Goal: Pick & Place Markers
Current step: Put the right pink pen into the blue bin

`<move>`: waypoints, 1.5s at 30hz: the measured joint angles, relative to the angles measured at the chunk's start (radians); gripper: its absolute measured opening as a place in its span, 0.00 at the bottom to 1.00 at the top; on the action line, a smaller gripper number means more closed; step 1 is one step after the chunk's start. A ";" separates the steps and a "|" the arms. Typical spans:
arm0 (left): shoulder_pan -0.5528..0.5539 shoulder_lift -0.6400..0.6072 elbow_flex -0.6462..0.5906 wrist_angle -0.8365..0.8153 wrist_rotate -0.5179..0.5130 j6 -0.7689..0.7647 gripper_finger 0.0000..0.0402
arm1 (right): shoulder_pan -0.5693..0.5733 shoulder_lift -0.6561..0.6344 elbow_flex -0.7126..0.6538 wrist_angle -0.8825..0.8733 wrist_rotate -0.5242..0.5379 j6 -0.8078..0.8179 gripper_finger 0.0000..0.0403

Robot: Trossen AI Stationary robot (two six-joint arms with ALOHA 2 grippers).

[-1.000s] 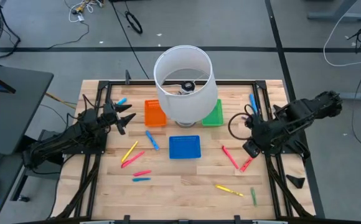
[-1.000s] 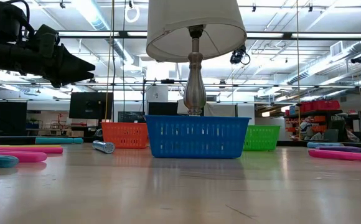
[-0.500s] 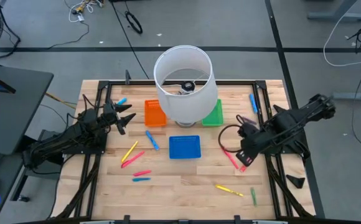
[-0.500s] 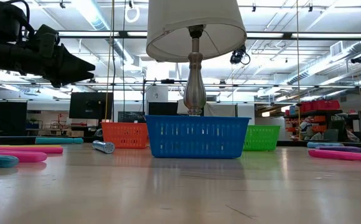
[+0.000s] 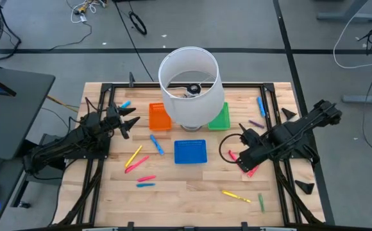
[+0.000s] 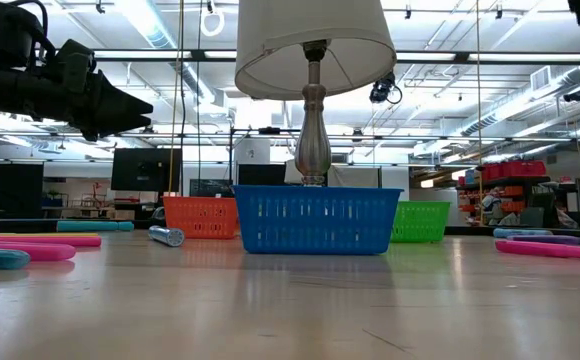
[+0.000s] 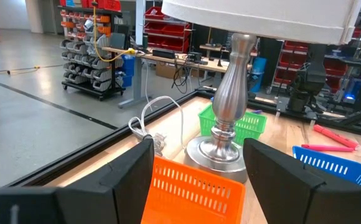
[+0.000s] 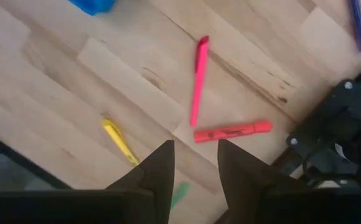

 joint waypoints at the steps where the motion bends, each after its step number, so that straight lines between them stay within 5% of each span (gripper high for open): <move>1: 0.000 0.000 0.000 0.000 0.000 0.000 0.63 | 0.000 0.000 -0.014 0.003 -0.003 0.007 0.30; 28: 0.000 0.000 0.000 0.000 0.000 0.000 0.63 | 0.000 -0.003 -0.483 0.442 -0.068 0.063 0.30; 45: 0.000 0.000 0.000 0.000 0.000 0.000 0.63 | -0.002 0.119 -0.586 0.584 -0.067 0.085 0.30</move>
